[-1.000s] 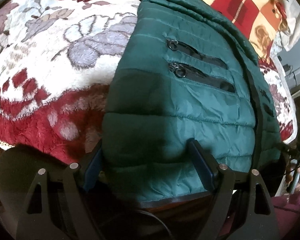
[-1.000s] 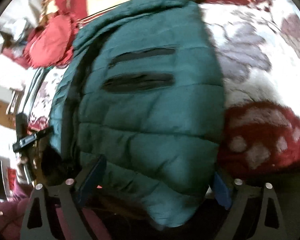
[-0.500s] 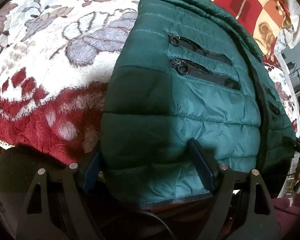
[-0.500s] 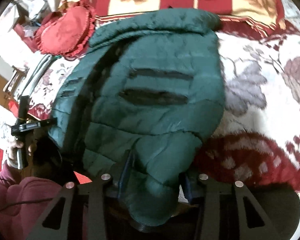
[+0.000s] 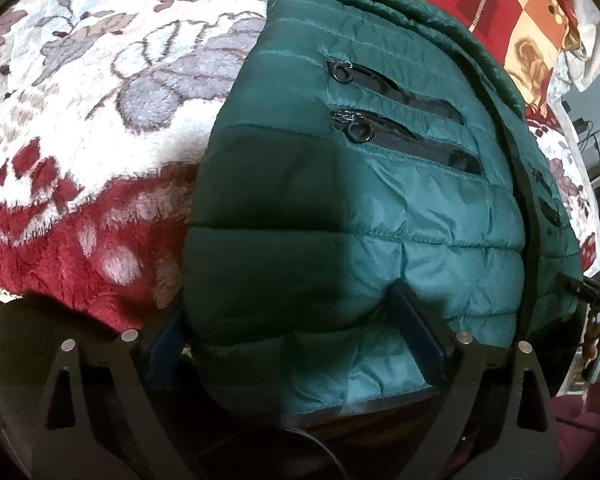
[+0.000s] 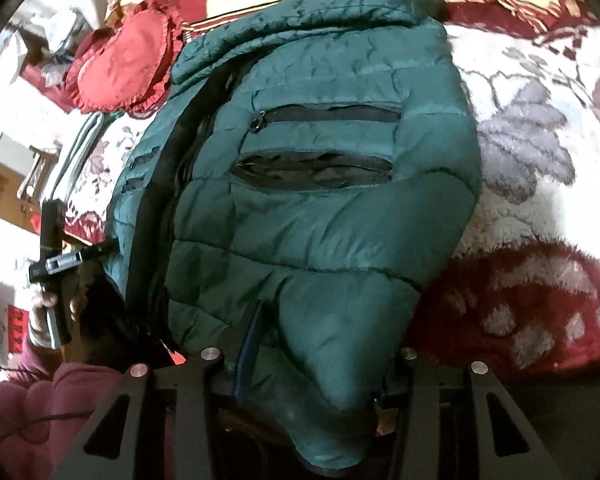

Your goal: Fold large clothes

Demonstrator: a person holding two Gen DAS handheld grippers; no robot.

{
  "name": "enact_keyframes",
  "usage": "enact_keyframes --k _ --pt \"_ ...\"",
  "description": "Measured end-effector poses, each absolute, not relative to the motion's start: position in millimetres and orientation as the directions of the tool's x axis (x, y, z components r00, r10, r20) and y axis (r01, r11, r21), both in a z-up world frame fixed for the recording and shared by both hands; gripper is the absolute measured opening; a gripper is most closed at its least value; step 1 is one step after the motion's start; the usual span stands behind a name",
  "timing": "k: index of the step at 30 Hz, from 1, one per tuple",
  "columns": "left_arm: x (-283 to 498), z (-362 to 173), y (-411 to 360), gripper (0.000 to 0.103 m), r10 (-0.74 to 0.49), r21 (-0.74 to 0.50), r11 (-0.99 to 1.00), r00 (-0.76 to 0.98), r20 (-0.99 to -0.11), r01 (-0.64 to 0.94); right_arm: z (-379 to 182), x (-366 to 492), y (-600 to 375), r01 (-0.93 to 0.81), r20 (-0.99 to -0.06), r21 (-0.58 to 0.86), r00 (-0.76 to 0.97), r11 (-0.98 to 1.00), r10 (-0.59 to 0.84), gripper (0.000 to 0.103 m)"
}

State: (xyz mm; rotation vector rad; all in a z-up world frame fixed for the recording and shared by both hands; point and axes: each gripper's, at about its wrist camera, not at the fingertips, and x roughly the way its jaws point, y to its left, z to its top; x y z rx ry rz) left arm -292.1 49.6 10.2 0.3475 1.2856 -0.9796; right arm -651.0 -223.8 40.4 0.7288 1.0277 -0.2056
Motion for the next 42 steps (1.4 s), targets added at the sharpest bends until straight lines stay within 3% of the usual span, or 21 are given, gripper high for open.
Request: enact_keyframes --k 6,9,12,19,23,35,42 --pt "-292.1 10.9 50.1 0.094 -0.414 -0.294 0.573 -0.039 -0.909 0.765 47.4 -652.9 -226.2 0.47 -0.823 0.459 0.544 0.754 0.162 0.027" --pt "-293.8 12.9 51.5 0.092 -0.415 -0.289 0.579 -0.029 -0.909 0.763 47.9 -652.8 -226.2 0.462 -0.818 0.467 0.549 0.754 0.171 0.026" --pt "-294.1 16.8 55.6 0.076 -0.425 -0.291 0.582 -0.021 -0.905 0.759 46.9 -650.7 -226.2 0.455 -0.814 0.47 0.555 0.756 0.173 0.026" --pt "-298.0 33.4 67.8 0.026 -0.455 -0.279 0.564 0.011 -0.89 0.777 55.8 -650.0 -225.3 0.436 -0.782 0.496 0.6 0.751 0.168 0.023" --pt "-298.2 49.0 73.3 0.013 -0.504 -0.314 0.539 0.001 -0.864 0.781 71.5 -654.8 -227.9 0.412 -0.746 0.524 0.644 0.745 0.169 0.02" --pt "-283.7 112.3 66.1 0.012 -0.653 -0.381 0.504 0.054 -0.755 0.775 127.7 -654.3 -254.2 0.363 -0.62 0.59 0.775 0.721 0.118 0.018" --pt "-265.3 152.2 45.2 0.012 -0.732 -0.42 0.471 0.078 -0.676 0.776 155.6 -639.5 -280.1 0.379 -0.593 0.565 0.804 0.733 0.042 0.018"
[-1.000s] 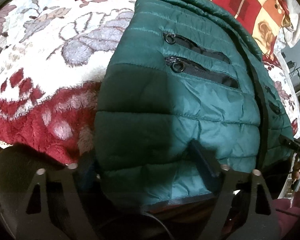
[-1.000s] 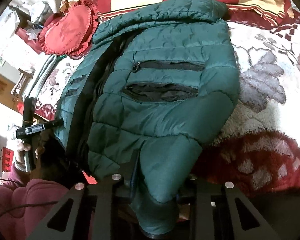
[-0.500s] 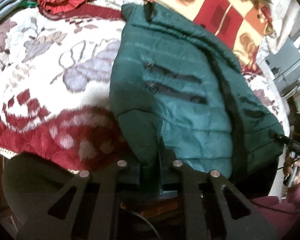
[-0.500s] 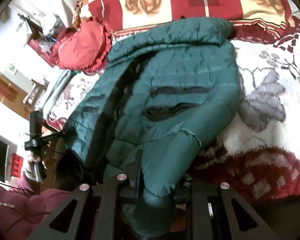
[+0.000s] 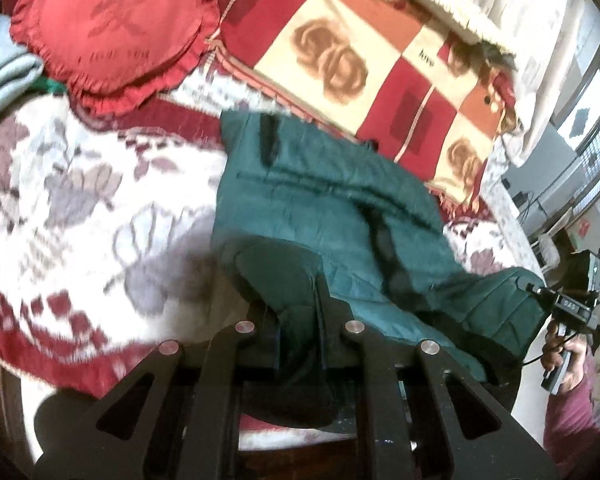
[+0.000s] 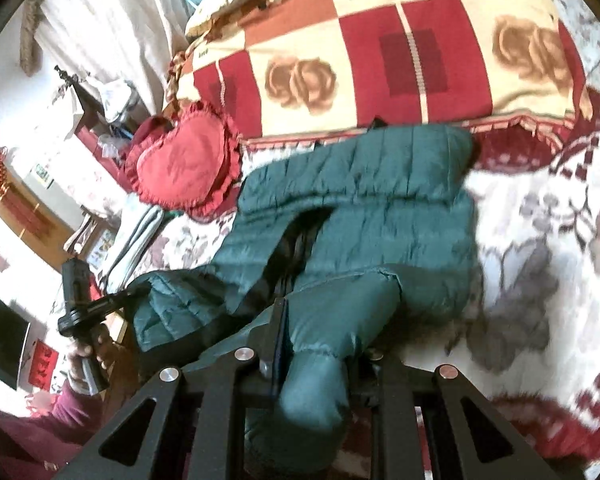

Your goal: Fold large clothes

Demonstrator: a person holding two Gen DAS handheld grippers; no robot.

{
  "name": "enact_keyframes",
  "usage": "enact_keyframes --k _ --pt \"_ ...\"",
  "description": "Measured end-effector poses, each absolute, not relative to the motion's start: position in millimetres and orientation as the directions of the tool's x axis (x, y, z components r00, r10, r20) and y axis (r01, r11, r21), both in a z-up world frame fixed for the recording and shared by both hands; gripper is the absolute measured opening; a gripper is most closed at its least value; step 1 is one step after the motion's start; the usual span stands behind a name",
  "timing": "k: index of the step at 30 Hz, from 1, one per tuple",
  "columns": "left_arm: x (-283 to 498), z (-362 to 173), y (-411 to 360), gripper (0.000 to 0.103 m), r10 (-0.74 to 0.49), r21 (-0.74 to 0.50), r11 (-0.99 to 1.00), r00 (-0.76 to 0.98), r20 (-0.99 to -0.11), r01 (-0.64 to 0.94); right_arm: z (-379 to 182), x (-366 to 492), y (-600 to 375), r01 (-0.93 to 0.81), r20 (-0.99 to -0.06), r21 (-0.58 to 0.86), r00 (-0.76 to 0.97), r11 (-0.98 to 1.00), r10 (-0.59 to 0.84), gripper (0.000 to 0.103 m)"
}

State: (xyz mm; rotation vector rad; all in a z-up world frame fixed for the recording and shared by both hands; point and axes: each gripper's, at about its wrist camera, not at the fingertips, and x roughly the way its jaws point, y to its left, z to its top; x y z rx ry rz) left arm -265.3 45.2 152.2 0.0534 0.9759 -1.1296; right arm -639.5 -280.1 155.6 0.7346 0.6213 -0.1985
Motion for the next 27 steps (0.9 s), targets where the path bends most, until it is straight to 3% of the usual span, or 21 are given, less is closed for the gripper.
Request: enact_keyframes --k 12,27 --pt "-222.9 181.8 -14.5 0.012 -0.76 -0.407 0.503 0.166 -0.629 0.763 179.7 -588.8 -342.9 0.446 -0.587 0.53 0.807 0.721 -0.068 0.018" --pt "-183.2 172.4 -87.6 0.012 -0.69 -0.311 0.586 0.259 -0.676 0.749 156.7 -531.2 -417.8 0.56 -0.658 0.508 0.742 0.655 -0.125 0.018"
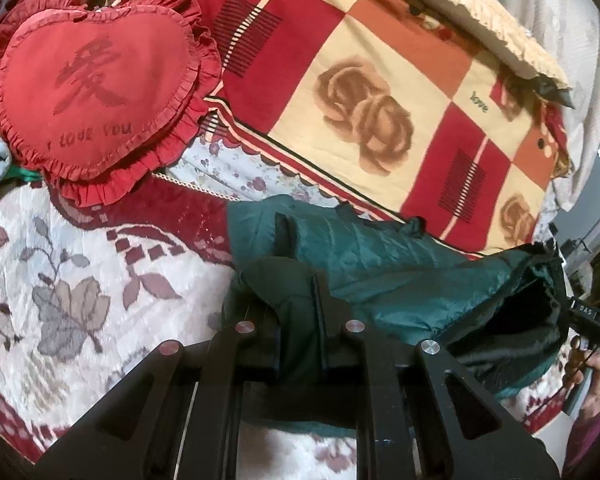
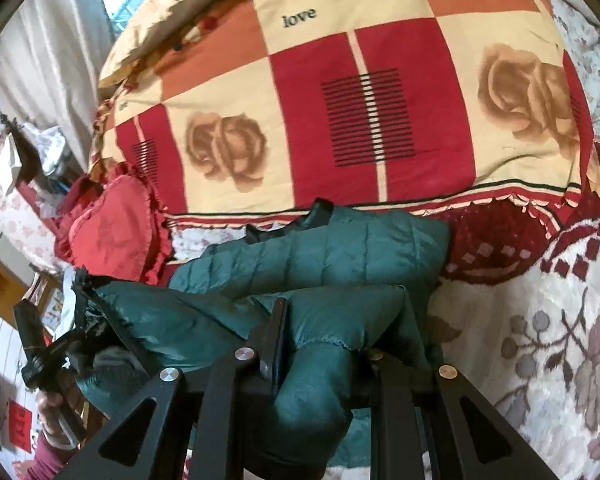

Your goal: Fold large clothes

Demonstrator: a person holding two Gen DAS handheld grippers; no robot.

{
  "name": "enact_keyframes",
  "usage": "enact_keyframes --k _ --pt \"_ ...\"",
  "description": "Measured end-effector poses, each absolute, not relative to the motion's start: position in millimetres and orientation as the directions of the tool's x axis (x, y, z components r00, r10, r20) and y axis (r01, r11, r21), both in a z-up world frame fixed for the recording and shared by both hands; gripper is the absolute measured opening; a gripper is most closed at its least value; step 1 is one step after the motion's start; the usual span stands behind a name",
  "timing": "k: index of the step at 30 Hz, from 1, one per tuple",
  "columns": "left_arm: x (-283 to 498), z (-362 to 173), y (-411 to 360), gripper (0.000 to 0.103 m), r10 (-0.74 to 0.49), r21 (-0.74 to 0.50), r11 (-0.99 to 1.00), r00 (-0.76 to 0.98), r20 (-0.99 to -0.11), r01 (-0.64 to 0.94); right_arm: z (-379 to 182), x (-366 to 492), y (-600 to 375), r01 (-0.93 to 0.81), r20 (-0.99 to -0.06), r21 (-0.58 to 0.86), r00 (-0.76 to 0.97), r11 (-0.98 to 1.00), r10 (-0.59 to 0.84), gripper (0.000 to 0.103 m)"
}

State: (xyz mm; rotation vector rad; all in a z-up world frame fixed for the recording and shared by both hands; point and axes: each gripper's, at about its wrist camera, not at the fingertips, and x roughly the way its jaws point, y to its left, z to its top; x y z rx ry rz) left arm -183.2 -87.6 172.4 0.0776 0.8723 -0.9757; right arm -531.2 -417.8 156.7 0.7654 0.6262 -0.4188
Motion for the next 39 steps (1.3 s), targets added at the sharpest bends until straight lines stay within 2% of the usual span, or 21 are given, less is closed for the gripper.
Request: enact_keyframes --k 11,26,28,30,34,37,38,39 --pt "-144.8 160.7 -145.3 0.012 -0.651 -0.291 0.623 0.274 -0.708 0.726 131.5 -496.6 -463.5 0.617 -0.697 0.491 0.702 0.615 -0.147 0.018" --pt "-95.1 105.2 -202.3 0.012 -0.567 -0.288 0.699 0.263 -0.78 0.654 61.5 -442.4 -508.1 0.697 -0.755 0.506 0.643 0.509 -0.13 0.018" --pt "-92.0 100.4 -203.5 0.013 -0.568 -0.302 0.703 0.251 -0.784 0.644 56.2 -442.3 -510.9 0.685 -0.737 0.541 0.666 0.488 -0.118 0.023" --pt "-87.8 97.9 -202.3 0.013 -0.578 -0.335 0.7 0.226 -0.784 0.63 58.9 -444.6 -511.0 0.667 -0.715 0.564 0.689 0.487 -0.115 0.034" --pt "-78.0 100.1 -195.6 0.017 -0.625 -0.43 0.67 0.145 -0.767 0.605 76.4 -448.8 -507.3 0.667 -0.717 0.532 0.682 0.522 -0.141 0.037" --pt "-78.5 109.3 -186.7 0.025 -0.664 -0.483 0.645 0.122 -0.737 0.592 91.9 -451.8 -505.7 0.655 -0.708 0.525 0.691 0.544 -0.149 0.04" --pt "-80.1 114.2 -184.5 0.029 -0.675 -0.492 0.637 0.12 -0.728 0.594 94.7 -451.9 -505.9 0.652 -0.706 0.527 0.693 0.545 -0.147 0.044" --pt "-81.8 117.7 -183.7 0.031 -0.679 -0.491 0.632 0.123 -0.724 0.599 98.9 -453.3 -506.7 0.648 -0.697 0.537 0.701 0.541 -0.148 0.055"
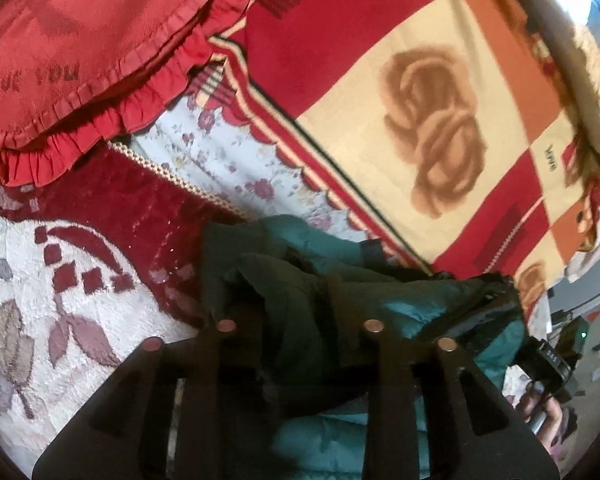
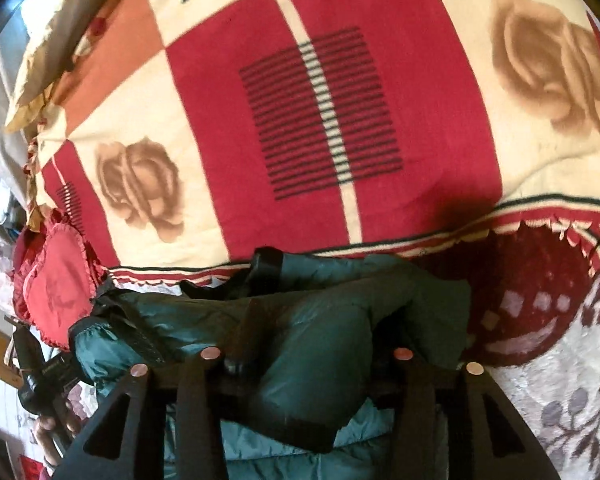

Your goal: Fold large clothes

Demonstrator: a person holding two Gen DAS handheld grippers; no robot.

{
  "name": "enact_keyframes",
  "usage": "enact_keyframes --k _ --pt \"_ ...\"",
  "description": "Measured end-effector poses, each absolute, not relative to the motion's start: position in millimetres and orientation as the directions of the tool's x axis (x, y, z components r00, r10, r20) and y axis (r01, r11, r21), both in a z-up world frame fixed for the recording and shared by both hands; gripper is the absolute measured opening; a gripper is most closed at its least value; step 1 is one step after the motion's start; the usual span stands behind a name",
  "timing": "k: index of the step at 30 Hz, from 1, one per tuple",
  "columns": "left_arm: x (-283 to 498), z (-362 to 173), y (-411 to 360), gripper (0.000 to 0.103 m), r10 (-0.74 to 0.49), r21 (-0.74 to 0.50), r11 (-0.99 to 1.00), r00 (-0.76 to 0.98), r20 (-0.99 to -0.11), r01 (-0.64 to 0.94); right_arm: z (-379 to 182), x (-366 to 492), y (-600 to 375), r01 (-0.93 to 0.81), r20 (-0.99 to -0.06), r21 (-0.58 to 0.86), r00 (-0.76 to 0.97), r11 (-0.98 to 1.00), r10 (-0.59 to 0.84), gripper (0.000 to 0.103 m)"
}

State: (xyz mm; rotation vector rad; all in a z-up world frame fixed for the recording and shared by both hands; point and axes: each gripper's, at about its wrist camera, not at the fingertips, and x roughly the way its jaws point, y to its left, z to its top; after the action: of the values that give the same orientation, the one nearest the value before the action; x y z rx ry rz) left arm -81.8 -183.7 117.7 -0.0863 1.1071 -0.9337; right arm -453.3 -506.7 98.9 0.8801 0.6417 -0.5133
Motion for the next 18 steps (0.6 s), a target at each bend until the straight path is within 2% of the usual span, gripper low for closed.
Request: enact_keyframes --k 1,2,3,4,8,12,15,18 --pt "-84.8 123.3 -182.0 0.041 -0.686 -0.488 0.625 0.131 -0.716 0.609 101.7 -454.8 -507.9 0.645 -0.689 0.547 0.709 0.533 -0.151 0.062" --pt "-87.9 129.3 -179.6 0.058 -0.695 -0.482 0.62 0.148 -0.704 0.619 104.7 -456.8 -509.0 0.641 -0.677 0.561 0.719 0.524 -0.155 0.075" --pt "-89.9 134.6 -176.2 0.065 -0.702 -0.475 0.619 0.169 -0.692 0.625 110.2 -460.1 -510.5 0.642 -0.663 0.571 0.728 0.512 -0.173 0.083" --pt "-92.1 141.9 -171.3 0.071 -0.714 -0.471 0.617 0.197 -0.672 0.631 115.5 -463.1 -511.5 0.642 -0.652 0.577 0.735 0.506 -0.189 0.083" --pt "-96.0 163.4 -160.0 0.071 -0.72 -0.444 0.626 0.255 -0.646 0.641 129.5 -471.1 -503.6 0.635 -0.624 0.593 0.751 0.495 -0.215 0.083" --pt "-120.9 169.3 -165.0 0.071 -0.708 -0.361 0.613 0.286 -0.646 0.703 134.3 -439.3 -462.2 0.585 -0.657 0.492 0.735 0.645 -0.165 0.082" --pt "-141.7 158.3 -173.7 0.071 -0.702 -0.341 0.609 0.287 -0.652 0.716 127.0 -396.3 -420.3 0.496 -0.694 0.402 0.714 0.769 -0.098 0.071" --pt "-154.3 136.3 -188.9 0.071 -0.645 -0.283 0.641 0.302 -0.702 0.713 111.1 -354.3 -391.5 0.429 -0.72 0.369 0.693 0.824 -0.038 0.066"
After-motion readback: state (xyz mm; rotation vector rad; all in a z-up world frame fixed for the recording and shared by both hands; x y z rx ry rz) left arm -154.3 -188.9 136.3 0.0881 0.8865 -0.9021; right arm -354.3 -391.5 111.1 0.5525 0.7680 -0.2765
